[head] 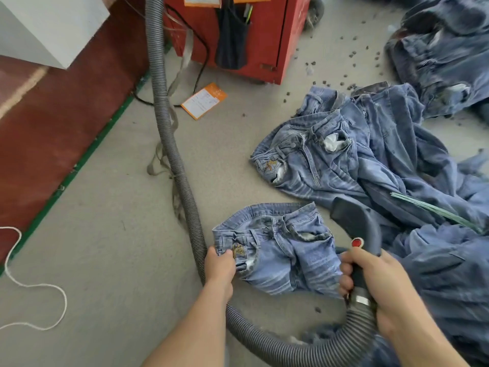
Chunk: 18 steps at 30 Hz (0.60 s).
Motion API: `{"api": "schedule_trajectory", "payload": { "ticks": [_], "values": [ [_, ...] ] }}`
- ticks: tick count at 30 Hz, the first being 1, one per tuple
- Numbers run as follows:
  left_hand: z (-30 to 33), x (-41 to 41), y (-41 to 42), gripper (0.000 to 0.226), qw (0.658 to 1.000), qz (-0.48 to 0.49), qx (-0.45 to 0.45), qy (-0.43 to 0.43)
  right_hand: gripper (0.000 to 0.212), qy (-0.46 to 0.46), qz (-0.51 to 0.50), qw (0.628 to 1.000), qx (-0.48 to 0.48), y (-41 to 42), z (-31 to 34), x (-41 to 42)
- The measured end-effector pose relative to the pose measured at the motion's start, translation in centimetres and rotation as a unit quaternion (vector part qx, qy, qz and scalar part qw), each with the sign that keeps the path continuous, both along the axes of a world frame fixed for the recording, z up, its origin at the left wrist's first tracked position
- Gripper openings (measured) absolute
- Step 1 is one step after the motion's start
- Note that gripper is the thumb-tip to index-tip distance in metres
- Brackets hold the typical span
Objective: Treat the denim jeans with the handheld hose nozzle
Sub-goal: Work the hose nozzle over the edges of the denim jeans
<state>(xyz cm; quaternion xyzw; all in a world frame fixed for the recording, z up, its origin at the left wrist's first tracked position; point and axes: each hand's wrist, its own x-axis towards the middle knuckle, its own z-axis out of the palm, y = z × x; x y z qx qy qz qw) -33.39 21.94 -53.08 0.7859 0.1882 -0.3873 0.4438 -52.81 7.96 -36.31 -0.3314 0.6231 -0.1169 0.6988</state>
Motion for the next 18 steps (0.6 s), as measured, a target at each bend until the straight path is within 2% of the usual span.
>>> {"api": "schedule_trajectory", "payload": {
  "ticks": [3, 6, 8, 10, 12, 14, 16, 18],
  "values": [
    [-0.1, 0.0, 0.2, 0.036, 0.994, 0.078, -0.056, 0.056, 0.015, 0.0, -0.018, 0.999, -0.031, -1.7, 1.7, -2.1],
    [0.9, 0.2, -0.9, 0.017, 0.971, 0.093, -0.17, 0.143, 0.016, 0.012, -0.003, 0.999, -0.032, -0.8, 2.1, -3.4],
    [1.7, 0.7, -1.7, 0.042, 0.958, 0.052, -0.207, 0.193, 0.016, 0.019, 0.001, 1.0, -0.024, 0.5, 1.9, -4.0],
    [1.9, 1.1, -2.3, 0.064, 0.973, -0.012, -0.156, 0.171, 0.017, 0.021, 0.001, 1.0, -0.01, 1.7, 1.6, -4.4],
    [2.4, 1.2, -2.9, 0.052, 0.987, -0.011, -0.108, 0.115, 0.017, 0.027, 0.006, 1.0, 0.0, 2.6, 1.5, -4.8],
    [2.7, 1.6, -3.4, 0.033, 0.984, 0.03, -0.127, 0.122, 0.014, 0.03, 0.013, 0.999, 0.002, 3.2, 1.6, -5.3],
    [3.8, 1.6, -3.6, 0.029, 0.96, 0.05, -0.196, 0.191, 0.014, 0.022, 0.009, 1.0, 0.002, 3.6, 2.1, -5.9],
    [5.3, 1.2, -3.9, 0.034, 0.928, 0.0, -0.287, 0.239, 0.018, 0.006, -0.012, 1.0, -0.005, 3.6, 3.0, -6.5]
  ]
}}
